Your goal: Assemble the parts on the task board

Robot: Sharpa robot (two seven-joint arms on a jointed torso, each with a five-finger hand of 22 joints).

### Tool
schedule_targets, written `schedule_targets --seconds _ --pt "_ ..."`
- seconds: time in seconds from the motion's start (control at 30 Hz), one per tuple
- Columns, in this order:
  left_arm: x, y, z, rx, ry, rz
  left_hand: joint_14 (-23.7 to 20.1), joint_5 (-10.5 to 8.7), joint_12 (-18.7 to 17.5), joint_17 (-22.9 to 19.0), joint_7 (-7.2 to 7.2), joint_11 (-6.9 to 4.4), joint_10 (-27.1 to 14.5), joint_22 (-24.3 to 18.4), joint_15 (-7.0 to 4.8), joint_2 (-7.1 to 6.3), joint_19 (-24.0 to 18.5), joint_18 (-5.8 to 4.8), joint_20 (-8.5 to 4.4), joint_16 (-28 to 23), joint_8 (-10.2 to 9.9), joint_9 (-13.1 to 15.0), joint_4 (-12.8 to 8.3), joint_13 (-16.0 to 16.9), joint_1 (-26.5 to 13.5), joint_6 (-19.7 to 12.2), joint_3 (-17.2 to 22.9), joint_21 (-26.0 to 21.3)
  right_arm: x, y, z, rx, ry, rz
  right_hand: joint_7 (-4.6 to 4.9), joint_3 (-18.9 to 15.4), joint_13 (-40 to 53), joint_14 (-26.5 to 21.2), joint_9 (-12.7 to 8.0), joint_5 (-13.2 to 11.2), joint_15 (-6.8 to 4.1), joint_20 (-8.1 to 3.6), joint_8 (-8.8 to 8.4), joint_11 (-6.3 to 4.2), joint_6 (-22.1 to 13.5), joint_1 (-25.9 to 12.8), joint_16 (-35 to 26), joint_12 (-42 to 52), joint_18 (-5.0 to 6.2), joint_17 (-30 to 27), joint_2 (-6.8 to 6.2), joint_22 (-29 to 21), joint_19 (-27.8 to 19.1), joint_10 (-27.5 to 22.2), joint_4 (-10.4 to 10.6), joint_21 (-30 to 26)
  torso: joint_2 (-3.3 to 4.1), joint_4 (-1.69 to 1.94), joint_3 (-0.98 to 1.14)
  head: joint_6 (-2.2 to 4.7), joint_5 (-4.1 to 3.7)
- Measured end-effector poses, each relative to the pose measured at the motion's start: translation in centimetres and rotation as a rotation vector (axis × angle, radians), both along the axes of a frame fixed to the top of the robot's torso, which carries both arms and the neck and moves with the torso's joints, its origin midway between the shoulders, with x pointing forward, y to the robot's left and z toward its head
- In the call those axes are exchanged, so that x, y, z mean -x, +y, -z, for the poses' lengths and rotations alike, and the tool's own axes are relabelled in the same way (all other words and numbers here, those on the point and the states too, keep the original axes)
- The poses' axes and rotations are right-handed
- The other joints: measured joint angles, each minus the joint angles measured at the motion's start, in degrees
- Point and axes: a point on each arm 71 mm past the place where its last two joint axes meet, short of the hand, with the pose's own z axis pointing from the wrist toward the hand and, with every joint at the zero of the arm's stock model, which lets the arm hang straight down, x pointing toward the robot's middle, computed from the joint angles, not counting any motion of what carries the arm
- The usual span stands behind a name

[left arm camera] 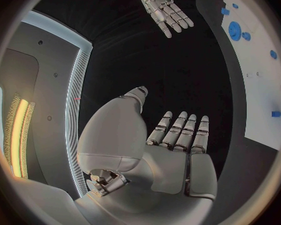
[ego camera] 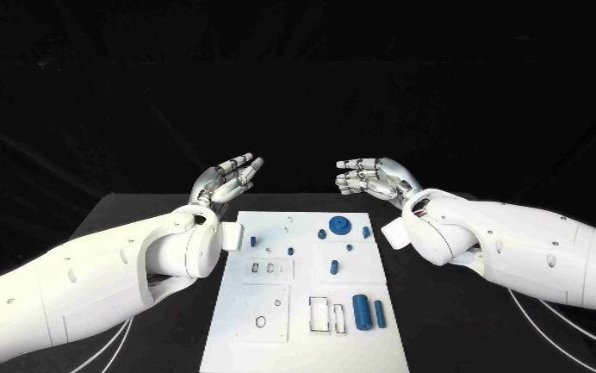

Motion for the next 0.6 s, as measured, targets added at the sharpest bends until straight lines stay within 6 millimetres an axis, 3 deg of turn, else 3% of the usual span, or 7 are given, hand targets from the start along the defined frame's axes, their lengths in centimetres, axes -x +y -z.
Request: schedule_targets --seconds 0.17,0.23,0.33,0.37,0.47,0.53,0.6 --pt "0.4 0.2 -0.4 0.008 -0.014 0.004 10.46 0.0 0.16 0.69 0.61 -0.32 7.81 1.11 -0.88 -0.19 7.52 0.37 -0.16 1.43 1.09 0.49 -0.04 0.33 1.05 7.61 0.68 2.61 0.1 0.4 -0.7 0.113 -0.091 -0.055 1.15 2.05 0.11 7.81 0.1 0.0 -1.51 -0.8 0.44 -1.05 7.21 0.67 0.33 0.0 0.88 0.21 -0.09 0.81 5.52 6.72 -2.05 2.69 0.38 -0.03 0.04 -0.13 -0.07" --pt "0.4 0.3 -0.7 0.011 -0.019 0.004 16.61 0.0 1.16 1.11 1.3 -1.15 14.2 1.37 -1.73 0.23 10.09 0.37 -0.22 2.5 2.27 1.03 -0.22 0.81 1.46 13.71 1.01 3.44 -0.1 0.5 -1.2 0.156 -0.125 -0.073 1.5 2.71 0.12 10.46 0.16 0.0 -2.14 -1.26 0.44 -1.48 9.2 0.96 0.77 0.0 0.87 0.36 -0.37 1.13 7.38 8.8 -2.71 3.71 0.62 0.01 0.08 -0.14 -0.13" --pt "0.6 0.4 -0.9 0.018 -0.022 0.009 24.74 0.0 2.14 1.5 2.44 -2.21 22.47 2.29 -2.96 0.44 17.34 2.58 -0.3 3.76 3.31 1.43 -0.37 1.14 2.26 20.9 1.16 5.92 -0.2 0.6 -1.9 0.239 -0.173 -0.102 2.16 3.62 0.32 15.17 0.27 0.0 -3.48 -2.42 0.59 -2.35 11.94 0.88 1.62 0.0 0.87 0.85 -0.83 1.95 10.61 12.17 -3.62 5.81 1.09 0.12 0.15 -0.18 -0.25" --pt "0.7 0.4 -1.1 0.022 -0.024 0.013 26.29 0.0 2.33 1.56 2.83 -2.55 24.09 2.53 -3.31 0.44 19.19 2.62 -0.34 4.04 3.6 1.54 -0.37 1.21 2.27 23.06 1.16 6.62 -0.3 0.7 -2.1 0.275 -0.188 -0.114 2.41 3.87 0.33 16.87 0.27 0.0 -3.98 -2.93 0.73 -2.7 12.84 0.77 2.02 0.0 0.88 1.08 -1.17 2.33 11.74 13.33 -3.87 6.64 1.24 0.14 0.18 -0.15 -0.27" --pt "0.9 0.4 -1.5 0.03 -0.029 0.023 29.23 0.0 2.7 1.57 3.94 -3.26 27.2 2.62 -4.12 0.57 21.53 3.61 -0.37 4.08 3.73 1.57 -0.52 1.22 2.91 26.3 1.31 7.5 -0.4 0.8 -2.4 0.359 -0.218 -0.139 2.46 4.53 0.55 21.52 0.42 0.01 -5.41 -4.33 0.87 -3.65 15.27 0.35 3.27 0.0 0.87 1.93 -2.08 3.56 14.69 16.56 -4.46 9.24 1.79 0.26 0.29 -0.02 -0.36" --pt "1.1 0.4 -1.9 0.036 -0.032 0.033 30.93 0.0 2.71 1.57 4.35 -3.61 28.57 2.7 -4.49 0.52 23.18 5.25 -0.38 4.08 3.73 1.44 -0.52 1.21 2.95 27.5 1.31 8.28 -0.4 1.0 -2.6 0.429 -0.242 -0.158 1.97 5.05 0.67 24.3 0.58 1.1 -6.32 -5.24 0.91 -4.28 16.79 0.4 4.39 -0.03 0.88 2.71 -2.81 4.6 16.26 18.53 -4.7 11.16 2.24 0.36 0.35 0.12 -0.43" --pt "1.3 0.3 -2.2 0.042 -0.034 0.044 31.79 0.0 2.71 1.57 4.62 -3.85 29.19 2.72 -4.72 0.52 24.35 5.28 -0.41 4.08 3.49 1.27 -0.52 1.21 2.95 28.01 1.31 8.76 -0.4 1.2 -2.7 0.492 -0.262 -0.175 1.51 5.45 0.75 26.89 0.65 2.37 -7.19 -6.35 1.11 -4.92 18.25 0.27 5.96 -0.45 0.88 3.71 -3.47 5.96 17.37 20.22 -4.79 13.47 2.62 0.46 0.4 0.26 -0.53"
